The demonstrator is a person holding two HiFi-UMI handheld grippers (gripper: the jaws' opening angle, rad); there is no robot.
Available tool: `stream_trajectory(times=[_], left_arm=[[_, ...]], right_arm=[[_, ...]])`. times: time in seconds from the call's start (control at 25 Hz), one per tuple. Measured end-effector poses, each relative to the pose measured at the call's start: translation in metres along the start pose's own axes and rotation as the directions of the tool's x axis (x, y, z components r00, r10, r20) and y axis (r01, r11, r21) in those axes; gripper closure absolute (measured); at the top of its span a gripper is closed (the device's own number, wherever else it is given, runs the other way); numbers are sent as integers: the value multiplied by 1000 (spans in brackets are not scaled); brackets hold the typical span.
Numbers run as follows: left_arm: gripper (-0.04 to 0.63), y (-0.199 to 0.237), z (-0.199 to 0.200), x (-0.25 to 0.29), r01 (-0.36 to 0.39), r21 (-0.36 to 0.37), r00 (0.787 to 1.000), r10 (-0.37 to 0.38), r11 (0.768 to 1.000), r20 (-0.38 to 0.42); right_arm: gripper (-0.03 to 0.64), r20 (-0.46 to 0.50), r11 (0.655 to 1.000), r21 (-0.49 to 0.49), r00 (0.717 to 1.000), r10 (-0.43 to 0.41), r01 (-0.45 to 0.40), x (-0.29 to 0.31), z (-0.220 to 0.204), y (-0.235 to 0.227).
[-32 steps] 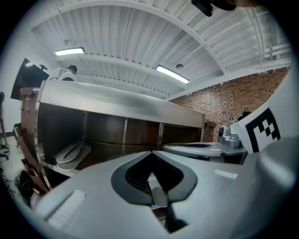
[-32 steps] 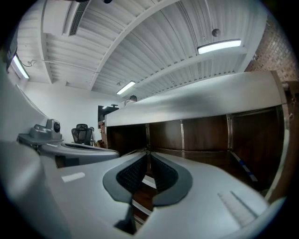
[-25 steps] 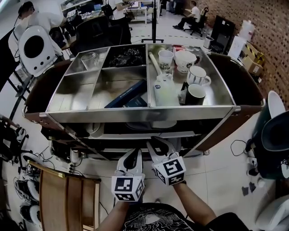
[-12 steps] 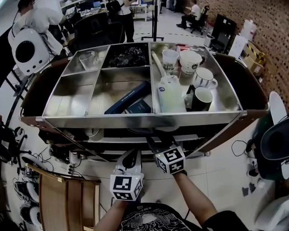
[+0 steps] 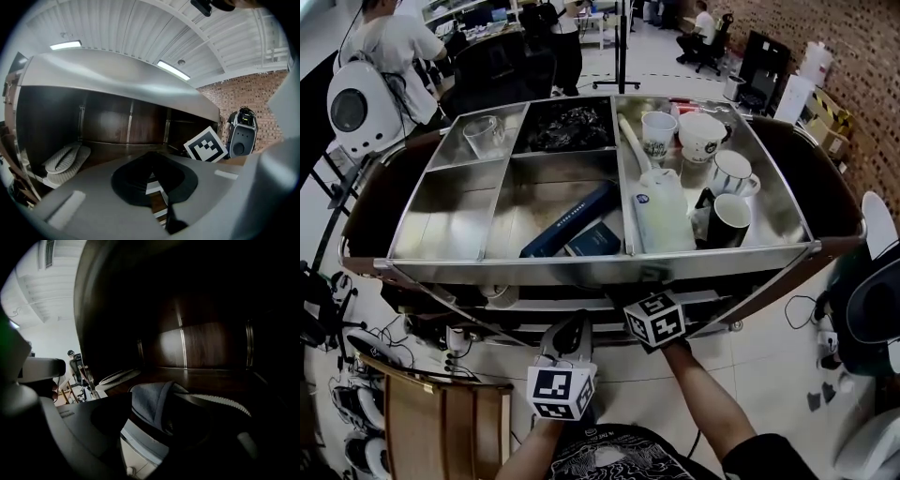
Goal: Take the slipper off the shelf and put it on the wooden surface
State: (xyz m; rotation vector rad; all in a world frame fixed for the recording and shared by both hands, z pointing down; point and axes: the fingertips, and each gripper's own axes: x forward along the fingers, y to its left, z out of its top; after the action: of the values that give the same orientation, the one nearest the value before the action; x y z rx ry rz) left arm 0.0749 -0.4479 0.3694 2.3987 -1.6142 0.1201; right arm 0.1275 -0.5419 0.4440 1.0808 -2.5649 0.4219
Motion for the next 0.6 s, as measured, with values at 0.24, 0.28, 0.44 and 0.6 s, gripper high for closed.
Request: stream_trajectory(times=[0.24, 0.28, 0.44, 0.6], left_arm=[[589, 12, 0, 6, -8, -11, 1000, 8, 1000, 1], [589, 14, -1, 6, -10, -14, 1000, 10, 1000, 1], [589, 19, -1, 7, -14, -23, 1000, 14, 1000, 4], [589, 21, -5, 6, -17, -32, 1000, 16, 999, -4]], right_arm=[[393, -75, 999, 27, 997, -14, 16, 17, -1, -12], [393, -88, 999, 37, 996, -17, 21, 19, -2, -13], [413, -147, 996, 87, 989, -6, 19, 27, -6, -13], [469, -187, 991, 117, 982, -35, 57, 30, -14, -20]])
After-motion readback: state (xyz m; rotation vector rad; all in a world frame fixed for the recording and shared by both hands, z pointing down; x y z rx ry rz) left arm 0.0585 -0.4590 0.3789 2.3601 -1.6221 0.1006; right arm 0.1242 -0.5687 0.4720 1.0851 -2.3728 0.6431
